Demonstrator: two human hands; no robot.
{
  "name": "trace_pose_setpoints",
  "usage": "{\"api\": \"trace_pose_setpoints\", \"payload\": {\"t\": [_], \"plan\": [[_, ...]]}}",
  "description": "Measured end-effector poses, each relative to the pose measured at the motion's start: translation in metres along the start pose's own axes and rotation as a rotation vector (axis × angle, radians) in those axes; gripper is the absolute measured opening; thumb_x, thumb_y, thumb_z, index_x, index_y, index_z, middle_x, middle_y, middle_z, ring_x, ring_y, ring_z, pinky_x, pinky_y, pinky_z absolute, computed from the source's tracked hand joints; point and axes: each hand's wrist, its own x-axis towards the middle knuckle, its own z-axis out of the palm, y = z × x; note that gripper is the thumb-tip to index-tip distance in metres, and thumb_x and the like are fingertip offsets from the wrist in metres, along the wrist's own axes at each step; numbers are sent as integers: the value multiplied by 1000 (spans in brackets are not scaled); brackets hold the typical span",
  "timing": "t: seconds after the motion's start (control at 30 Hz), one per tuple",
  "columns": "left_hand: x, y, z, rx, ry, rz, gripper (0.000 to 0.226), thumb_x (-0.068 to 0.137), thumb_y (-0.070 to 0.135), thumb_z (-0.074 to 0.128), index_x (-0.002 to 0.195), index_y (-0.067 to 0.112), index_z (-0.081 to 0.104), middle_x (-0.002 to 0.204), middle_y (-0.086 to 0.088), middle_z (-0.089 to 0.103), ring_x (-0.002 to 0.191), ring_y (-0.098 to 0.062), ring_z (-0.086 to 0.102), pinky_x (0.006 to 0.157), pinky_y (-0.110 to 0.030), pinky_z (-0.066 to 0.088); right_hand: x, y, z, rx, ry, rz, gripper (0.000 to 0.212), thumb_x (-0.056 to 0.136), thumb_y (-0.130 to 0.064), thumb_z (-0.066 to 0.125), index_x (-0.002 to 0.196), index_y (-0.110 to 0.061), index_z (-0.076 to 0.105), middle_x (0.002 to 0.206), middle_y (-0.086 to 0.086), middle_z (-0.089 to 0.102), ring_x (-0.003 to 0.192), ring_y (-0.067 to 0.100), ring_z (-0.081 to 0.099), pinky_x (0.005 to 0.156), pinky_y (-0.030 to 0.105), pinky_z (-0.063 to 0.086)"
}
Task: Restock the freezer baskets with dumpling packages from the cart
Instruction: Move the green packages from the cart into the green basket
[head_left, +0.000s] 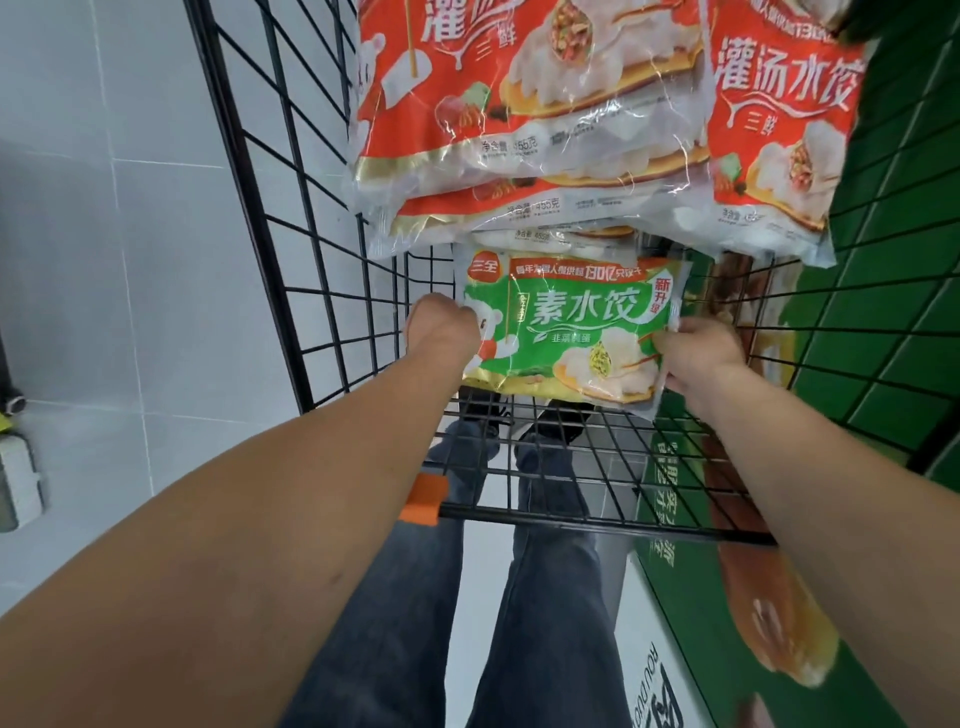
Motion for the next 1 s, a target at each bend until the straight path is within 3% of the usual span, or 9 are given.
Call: {"api": "trace_pose_setpoints", "payload": {"t": [0.13, 0.3, 0.37, 0.47, 0.53, 0.63, 0.7, 0.8, 1.0], "plan": [[-16, 4, -11, -143, -18, -6, 17, 90, 15, 62, 74, 12, 61, 95, -10, 69, 90, -27, 68, 80, -35, 58, -30, -7, -5, 115, 104, -20, 12, 91, -15, 58, 95, -21, 67, 103, 4, 71, 94, 28, 69, 86, 46, 58], [-54, -2, -31, -370, -151, -27, 11, 77, 15, 70, 73, 9, 61, 90, -18, 73, 85, -33, 73, 77, -52, 61, -70, 1, -36, 156, 190, -12, 11, 76, -16, 56, 71, -16, 66, 86, 2, 74, 82, 29, 71, 79, 50, 60], [-71, -3, -43, -470, -209, -17, 13, 80, 13, 68, 75, 7, 58, 81, -16, 66, 78, -30, 69, 72, -45, 60, -97, -1, -50, 147, 202, -40, 14, 81, -14, 56, 72, -16, 66, 84, 2, 74, 79, 28, 72, 77, 50, 61], [-109, 1, -66, -566, -222, 1, 23, 84, 4, 67, 67, 6, 51, 60, -12, 50, 53, -19, 54, 49, -32, 45, -149, -4, -76, 166, 208, -90, 19, 89, -14, 54, 76, -19, 67, 89, -1, 74, 82, 25, 72, 80, 46, 61], [-131, 3, -82, -583, -240, 20, 20, 85, 3, 68, 71, 3, 54, 60, -14, 51, 45, -17, 52, 48, -25, 46, -177, -2, -93, 175, 220, -135, 21, 93, -14, 54, 77, -19, 66, 90, 0, 73, 86, 25, 71, 82, 43, 60], [-159, 6, -98, -618, -295, 51, 22, 79, 9, 73, 95, -5, 68, 91, -24, 72, 78, -32, 73, 78, -54, 60, -215, 9, -119, 219, 270, -199, 22, 96, -16, 54, 78, -20, 63, 83, -4, 67, 83, 19, 67, 78, 33, 56], [-181, 14, -104, -582, -332, 134, 11, 85, 8, 69, 92, 1, 70, 92, -18, 75, 81, -32, 73, 80, -52, 60, -232, 23, -134, 245, 301, -240, 21, 96, -16, 53, 78, -13, 64, 82, 1, 69, 78, 19, 64, 71, 32, 51], [-219, 23, -105, -533, -382, 257, 8, 90, 6, 63, 94, 2, 69, 85, -13, 75, 67, -23, 72, 66, -39, 61, -253, 50, -155, 333, 349, -256, 22, 94, -15, 52, 80, -7, 67, 86, 7, 72, 81, 27, 67, 77, 43, 56], [-297, 34, -74, -364, -417, 522, 6, 90, 7, 64, 90, 4, 68, 96, -15, 75, 89, -31, 73, 83, -50, 59, -285, 132, -212, 539, 430, -244, 23, 88, -24, 55, 80, -6, 67, 85, 9, 73, 83, 30, 68, 76, 45, 55]]}}
